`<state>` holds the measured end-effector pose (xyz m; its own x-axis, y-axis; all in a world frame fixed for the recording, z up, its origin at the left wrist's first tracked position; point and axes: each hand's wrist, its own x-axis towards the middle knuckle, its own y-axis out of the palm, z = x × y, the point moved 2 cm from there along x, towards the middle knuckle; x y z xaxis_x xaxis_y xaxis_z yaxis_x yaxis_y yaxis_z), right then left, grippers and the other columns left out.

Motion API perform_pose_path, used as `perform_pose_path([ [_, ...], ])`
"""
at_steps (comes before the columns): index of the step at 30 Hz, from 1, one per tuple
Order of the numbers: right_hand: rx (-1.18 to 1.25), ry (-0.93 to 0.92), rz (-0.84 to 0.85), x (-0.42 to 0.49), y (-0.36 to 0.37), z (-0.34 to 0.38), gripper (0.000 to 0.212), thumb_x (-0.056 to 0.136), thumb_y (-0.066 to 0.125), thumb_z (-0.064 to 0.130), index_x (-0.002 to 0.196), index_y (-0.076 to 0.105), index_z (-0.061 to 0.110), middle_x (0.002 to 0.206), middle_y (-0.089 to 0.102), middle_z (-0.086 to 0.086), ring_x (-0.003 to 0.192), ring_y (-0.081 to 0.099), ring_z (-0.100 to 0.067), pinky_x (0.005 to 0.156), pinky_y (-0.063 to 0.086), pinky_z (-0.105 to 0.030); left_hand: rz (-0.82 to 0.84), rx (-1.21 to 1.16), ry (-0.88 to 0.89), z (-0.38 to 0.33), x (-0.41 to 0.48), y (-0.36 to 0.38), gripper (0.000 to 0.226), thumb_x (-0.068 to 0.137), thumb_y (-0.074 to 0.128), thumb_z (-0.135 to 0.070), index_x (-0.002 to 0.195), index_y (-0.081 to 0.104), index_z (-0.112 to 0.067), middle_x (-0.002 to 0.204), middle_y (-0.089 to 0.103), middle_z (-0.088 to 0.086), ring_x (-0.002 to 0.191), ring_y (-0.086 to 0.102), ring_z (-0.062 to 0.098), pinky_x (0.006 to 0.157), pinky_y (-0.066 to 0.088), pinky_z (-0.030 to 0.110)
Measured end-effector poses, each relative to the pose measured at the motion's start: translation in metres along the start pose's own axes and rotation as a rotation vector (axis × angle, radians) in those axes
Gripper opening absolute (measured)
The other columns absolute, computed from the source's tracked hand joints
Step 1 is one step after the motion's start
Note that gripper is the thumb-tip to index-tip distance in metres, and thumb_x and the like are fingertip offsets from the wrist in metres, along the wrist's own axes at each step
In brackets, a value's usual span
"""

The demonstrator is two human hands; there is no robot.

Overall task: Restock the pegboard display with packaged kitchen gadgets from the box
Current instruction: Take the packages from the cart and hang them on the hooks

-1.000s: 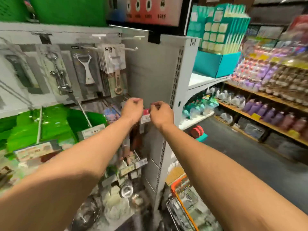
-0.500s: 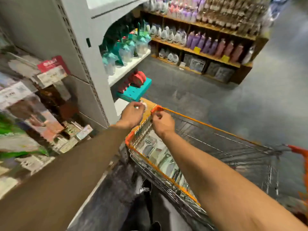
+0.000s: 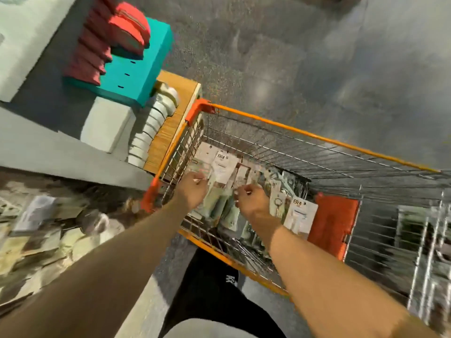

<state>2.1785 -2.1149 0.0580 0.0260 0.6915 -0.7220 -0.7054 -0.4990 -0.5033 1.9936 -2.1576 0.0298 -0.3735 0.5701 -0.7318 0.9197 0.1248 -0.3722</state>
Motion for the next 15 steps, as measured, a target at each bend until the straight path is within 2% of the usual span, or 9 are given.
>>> perform_pose_path([
  [1, -0.018, 0.017, 0.010, 0.008, 0.006, -0.007, 0.028, 0.106, 0.048, 0.037, 0.112, 0.066, 0.016, 0.099, 0.074, -0.005, 0.087, 0.071, -0.023, 0.076, 0.060, -0.032, -0.003, 0.018, -0.005, 0.006, 0.006, 0.003, 0.019, 0.106, 0.056, -0.013, 0.124, 0.061, -0.010, 0.115, 0.066, 0.017, 0.094, 0.069, 0.035, 0.069, 0.057, 0.031],
  [3, -0.060, 0.080, 0.034, 0.035, 0.022, -0.027, 0.029, 0.104, 0.048, 0.040, 0.111, 0.065, 0.017, 0.102, 0.074, -0.009, 0.090, 0.071, -0.028, 0.082, 0.060, -0.042, 0.003, 0.163, 0.030, 0.023, 0.033, 0.014, 0.022, 0.103, 0.061, -0.011, 0.122, 0.067, -0.002, 0.126, 0.068, 0.023, 0.108, 0.070, 0.040, 0.089, 0.057, 0.039],
  [4, -0.082, 0.114, 0.048, 0.048, 0.030, -0.039, 0.028, 0.104, 0.048, 0.040, 0.112, 0.063, 0.018, 0.102, 0.074, -0.009, 0.090, 0.070, -0.030, 0.081, 0.059, -0.041, 0.031, 0.230, 0.040, 0.032, 0.046, 0.021, 0.024, 0.102, 0.063, -0.015, 0.120, 0.069, -0.002, 0.127, 0.069, 0.023, 0.111, 0.070, 0.042, 0.095, 0.057, 0.042],
  [6, -0.134, 0.156, 0.070, 0.055, 0.034, -0.048, 0.030, 0.104, 0.047, 0.038, 0.116, 0.062, 0.015, 0.103, 0.072, -0.009, 0.096, 0.068, -0.032, 0.077, 0.051, -0.032, 0.081, 0.262, 0.010, 0.048, 0.065, 0.032, 0.029, 0.098, 0.062, -0.027, 0.122, 0.068, -0.011, 0.117, 0.072, 0.018, 0.105, 0.071, 0.041, 0.093, 0.059, 0.046],
  [8, -0.165, 0.201, 0.079, 0.068, 0.038, -0.058, 0.028, 0.105, 0.049, 0.033, 0.114, 0.063, 0.011, 0.103, 0.069, -0.010, 0.102, 0.066, -0.034, 0.076, 0.045, -0.030, 0.131, 0.304, -0.020, 0.061, 0.086, 0.045, 0.031, 0.101, 0.060, -0.026, 0.129, 0.065, -0.013, 0.117, 0.071, 0.014, 0.106, 0.071, 0.036, 0.089, 0.056, 0.037],
  [10, -0.164, 0.258, 0.058, 0.083, 0.045, -0.070, 0.025, 0.104, 0.051, 0.025, 0.120, 0.061, 0.009, 0.109, 0.068, -0.014, 0.107, 0.065, -0.036, 0.079, 0.044, -0.031, 0.152, 0.327, -0.017, 0.061, 0.100, 0.054, 0.029, 0.103, 0.059, -0.019, 0.131, 0.063, -0.011, 0.123, 0.067, 0.011, 0.116, 0.066, 0.031, 0.091, 0.049, 0.029],
  [13, -0.131, 0.338, 0.028, 0.098, 0.055, -0.082, 0.031, 0.104, 0.051, 0.019, 0.131, 0.053, 0.006, 0.119, 0.068, -0.016, 0.110, 0.064, -0.035, 0.077, 0.040, -0.028, 0.172, 0.422, 0.020, 0.060, 0.119, 0.067, 0.040, 0.108, 0.054, -0.015, 0.147, 0.054, -0.007, 0.148, 0.056, 0.011, 0.137, 0.054, 0.028, 0.097, 0.036, 0.016],
  [15, -0.099, 0.359, 0.037, 0.105, 0.062, -0.085, 0.029, 0.103, 0.053, 0.021, 0.129, 0.052, 0.007, 0.118, 0.068, -0.014, 0.109, 0.064, -0.035, 0.077, 0.040, -0.028, 0.143, 0.466, 0.019, 0.058, 0.127, 0.072, 0.044, 0.108, 0.051, -0.014, 0.152, 0.049, -0.008, 0.153, 0.053, 0.011, 0.139, 0.052, 0.028, 0.097, 0.037, 0.016],
])
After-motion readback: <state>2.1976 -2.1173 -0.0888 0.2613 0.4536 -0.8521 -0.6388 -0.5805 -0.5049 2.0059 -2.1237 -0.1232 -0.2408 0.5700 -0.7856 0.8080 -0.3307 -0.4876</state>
